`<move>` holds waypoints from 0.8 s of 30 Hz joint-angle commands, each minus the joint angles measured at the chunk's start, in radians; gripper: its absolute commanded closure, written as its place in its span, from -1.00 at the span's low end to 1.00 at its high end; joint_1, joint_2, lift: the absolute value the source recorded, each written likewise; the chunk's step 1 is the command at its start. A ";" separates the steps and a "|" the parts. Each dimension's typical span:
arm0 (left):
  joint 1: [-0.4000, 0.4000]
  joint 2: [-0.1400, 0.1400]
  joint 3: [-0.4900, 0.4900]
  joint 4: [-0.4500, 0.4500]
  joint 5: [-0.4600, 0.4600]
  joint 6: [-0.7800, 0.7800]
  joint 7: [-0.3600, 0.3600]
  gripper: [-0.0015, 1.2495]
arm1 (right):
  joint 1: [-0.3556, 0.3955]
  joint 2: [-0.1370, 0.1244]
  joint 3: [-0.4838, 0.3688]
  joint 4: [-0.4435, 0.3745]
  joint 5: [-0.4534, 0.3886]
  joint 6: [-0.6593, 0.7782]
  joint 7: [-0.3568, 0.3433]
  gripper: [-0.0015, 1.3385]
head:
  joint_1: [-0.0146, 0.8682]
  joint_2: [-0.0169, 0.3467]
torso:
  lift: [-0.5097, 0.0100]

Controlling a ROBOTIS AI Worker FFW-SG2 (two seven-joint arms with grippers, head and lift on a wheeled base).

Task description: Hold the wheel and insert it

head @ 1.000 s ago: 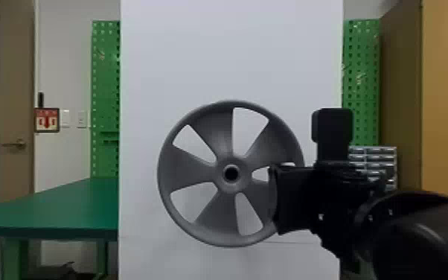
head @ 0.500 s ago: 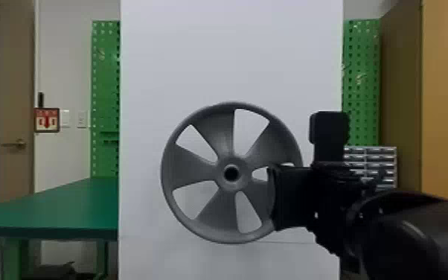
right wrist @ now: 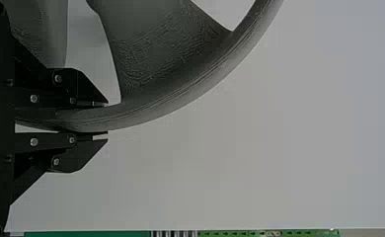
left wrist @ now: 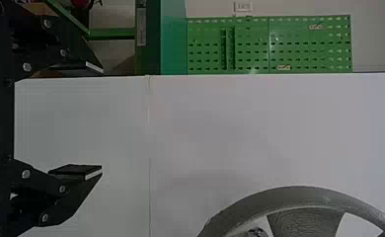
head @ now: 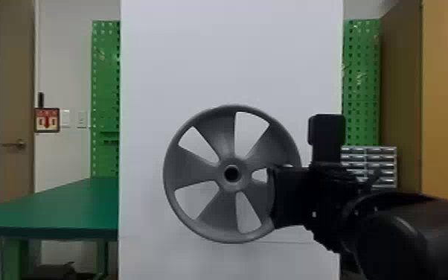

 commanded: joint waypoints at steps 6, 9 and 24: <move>0.000 0.000 0.000 0.000 -0.002 0.000 0.000 -0.14 | -0.010 0.001 0.003 0.053 0.028 -0.039 0.036 0.77 | -0.96 -0.39 | -0.89; 0.000 0.000 0.000 0.000 -0.002 0.000 0.000 -0.14 | -0.015 0.001 0.004 0.061 0.039 -0.046 0.041 0.77 | -0.96 -0.39 | -0.89; -0.002 0.000 0.000 0.000 -0.002 0.000 0.000 -0.14 | -0.027 0.001 0.003 0.110 0.066 -0.096 0.081 0.77 | -0.96 -0.39 | -0.89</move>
